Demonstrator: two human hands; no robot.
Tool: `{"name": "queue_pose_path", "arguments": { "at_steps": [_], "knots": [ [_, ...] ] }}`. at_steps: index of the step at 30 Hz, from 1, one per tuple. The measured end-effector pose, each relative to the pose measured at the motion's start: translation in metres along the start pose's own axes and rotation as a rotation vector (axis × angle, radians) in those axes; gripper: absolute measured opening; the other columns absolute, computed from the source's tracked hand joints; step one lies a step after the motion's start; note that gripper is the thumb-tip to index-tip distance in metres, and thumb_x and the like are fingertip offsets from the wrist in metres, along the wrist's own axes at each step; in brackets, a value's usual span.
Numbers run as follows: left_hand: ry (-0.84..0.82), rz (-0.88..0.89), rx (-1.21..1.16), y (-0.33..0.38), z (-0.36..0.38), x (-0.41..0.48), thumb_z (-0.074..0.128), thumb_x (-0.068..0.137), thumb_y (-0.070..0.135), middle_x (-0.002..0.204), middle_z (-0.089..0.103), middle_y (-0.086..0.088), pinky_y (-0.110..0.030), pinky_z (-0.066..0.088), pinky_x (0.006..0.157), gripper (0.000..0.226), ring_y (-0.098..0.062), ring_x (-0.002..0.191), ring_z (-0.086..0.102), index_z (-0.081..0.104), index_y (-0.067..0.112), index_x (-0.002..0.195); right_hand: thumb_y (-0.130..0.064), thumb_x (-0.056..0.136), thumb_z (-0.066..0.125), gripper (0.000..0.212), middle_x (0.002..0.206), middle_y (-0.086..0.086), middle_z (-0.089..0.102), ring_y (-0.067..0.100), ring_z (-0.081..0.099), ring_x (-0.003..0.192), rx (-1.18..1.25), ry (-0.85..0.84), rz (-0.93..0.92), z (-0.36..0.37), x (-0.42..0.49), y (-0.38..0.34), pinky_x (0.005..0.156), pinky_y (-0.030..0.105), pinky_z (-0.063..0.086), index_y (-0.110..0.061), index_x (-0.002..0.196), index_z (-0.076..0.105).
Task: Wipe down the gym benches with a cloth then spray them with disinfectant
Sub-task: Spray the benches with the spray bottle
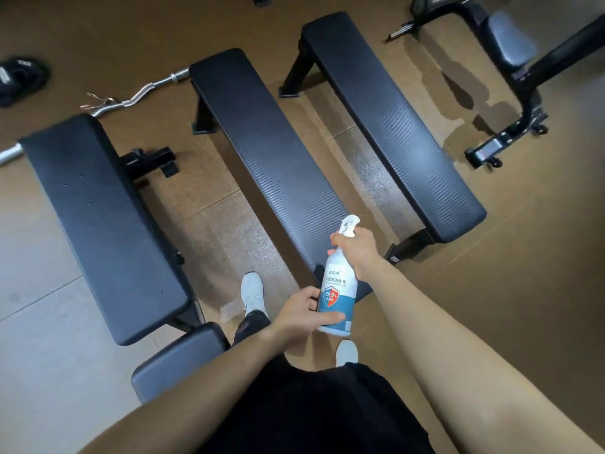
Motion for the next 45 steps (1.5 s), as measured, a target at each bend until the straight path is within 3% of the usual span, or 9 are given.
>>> {"name": "queue_pose_path", "arguments": {
  "at_steps": [3, 8, 12, 17, 23, 29, 34, 39, 45],
  "knots": [
    [0.020, 0.014, 0.016, -0.009, 0.045, -0.008, 0.094, 0.063, 0.047, 0.112, 0.075, 0.002, -0.038, 0.060, 0.097, 0.064, -0.011, 0.102, 0.074, 0.063, 0.028, 0.116, 0.005, 0.087, 0.065, 0.017, 0.072, 0.016, 0.056, 0.023, 0.061, 0.049, 0.010, -0.030, -0.009, -0.041, 0.003, 0.031, 0.055, 0.033, 0.052, -0.005, 0.077, 0.055],
    [0.042, 0.006, -0.034, -0.019, 0.148, -0.026, 0.093, 0.069, 0.045, 0.113, 0.075, -0.001, -0.039, 0.061, 0.094, 0.063, -0.014, 0.103, 0.074, 0.063, 0.022, 0.120, 0.000, 0.092, 0.070, 0.017, 0.089, 0.016, 0.061, 0.025, 0.066, 0.061, 0.015, -0.151, -0.020, -0.118, -0.018, 0.063, 0.051, 0.031, 0.058, 0.001, 0.104, 0.058],
    [0.106, 0.013, -0.055, -0.026, 0.202, -0.037, 0.090, 0.078, 0.031, 0.116, 0.073, -0.002, -0.034, 0.063, 0.089, 0.051, -0.015, 0.105, 0.073, 0.061, 0.020, 0.119, -0.003, 0.093, 0.070, 0.018, 0.095, 0.019, 0.059, 0.025, 0.062, 0.067, -0.015, -0.176, -0.045, -0.160, -0.034, 0.077, 0.043, 0.022, 0.053, 0.002, 0.105, 0.057],
    [0.166, 0.030, -0.020, -0.036, 0.216, -0.053, 0.089, 0.078, 0.038, 0.116, 0.071, 0.001, -0.027, 0.062, 0.085, 0.054, -0.013, 0.104, 0.072, 0.060, 0.022, 0.120, -0.006, 0.091, 0.072, 0.014, 0.093, 0.019, 0.065, 0.025, 0.068, 0.063, -0.077, -0.187, -0.071, -0.169, -0.044, 0.091, 0.050, 0.027, 0.057, -0.003, 0.094, 0.059],
    [0.155, 0.023, -0.160, -0.049, 0.228, -0.064, 0.089, 0.080, 0.027, 0.106, 0.075, -0.001, -0.027, 0.063, 0.078, 0.051, -0.011, 0.090, 0.076, 0.060, 0.015, 0.120, -0.007, 0.091, 0.074, 0.020, 0.096, 0.016, 0.065, 0.021, 0.068, 0.066, -0.187, -0.238, -0.084, -0.160, -0.056, 0.097, 0.060, 0.031, 0.061, -0.001, 0.103, 0.059],
    [0.110, 0.069, -0.190, -0.060, 0.233, -0.052, 0.092, 0.076, 0.026, 0.109, 0.074, 0.000, -0.021, 0.059, 0.071, 0.054, -0.010, 0.094, 0.075, 0.060, 0.018, 0.119, -0.008, 0.094, 0.070, 0.015, 0.092, 0.015, 0.064, 0.015, 0.068, 0.057, -0.214, -0.153, -0.072, -0.170, -0.056, 0.105, 0.047, 0.023, 0.054, -0.002, 0.100, 0.057],
    [0.057, 0.107, -0.240, -0.047, 0.243, -0.041, 0.091, 0.077, 0.022, 0.116, 0.074, -0.004, -0.031, 0.063, 0.084, 0.056, -0.014, 0.102, 0.074, 0.061, 0.015, 0.124, -0.027, 0.092, 0.075, 0.029, 0.116, 0.005, 0.069, 0.019, 0.071, 0.099, -0.108, -0.279, -0.109, -0.194, -0.056, 0.094, 0.081, 0.036, 0.060, -0.019, 0.115, 0.059],
    [0.048, 0.180, -0.178, -0.002, 0.257, -0.021, 0.092, 0.074, 0.032, 0.117, 0.074, -0.003, -0.038, 0.061, 0.095, 0.059, -0.017, 0.108, 0.072, 0.063, 0.019, 0.124, -0.046, 0.083, 0.078, 0.066, 0.129, -0.001, 0.068, 0.020, 0.069, 0.114, -0.090, -0.389, -0.087, -0.268, -0.062, 0.105, 0.090, 0.040, 0.058, -0.023, 0.140, 0.053],
    [-0.006, 0.246, -0.071, 0.055, 0.318, 0.012, 0.087, 0.081, 0.034, 0.122, 0.073, -0.002, -0.030, 0.060, 0.091, 0.059, -0.017, 0.110, 0.072, 0.062, 0.020, 0.133, -0.025, 0.096, 0.066, 0.038, 0.123, 0.002, 0.072, 0.023, 0.068, 0.116, 0.082, -0.524, -0.056, -0.342, -0.053, 0.123, 0.094, 0.040, 0.058, -0.021, 0.134, 0.060]
  ]
}}
Point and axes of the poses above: each hand's wrist, its own x-axis towards the middle knuckle, its own z-axis out of the palm, y = z × x, the point moved 7 cm from there along x, towards the middle knuckle
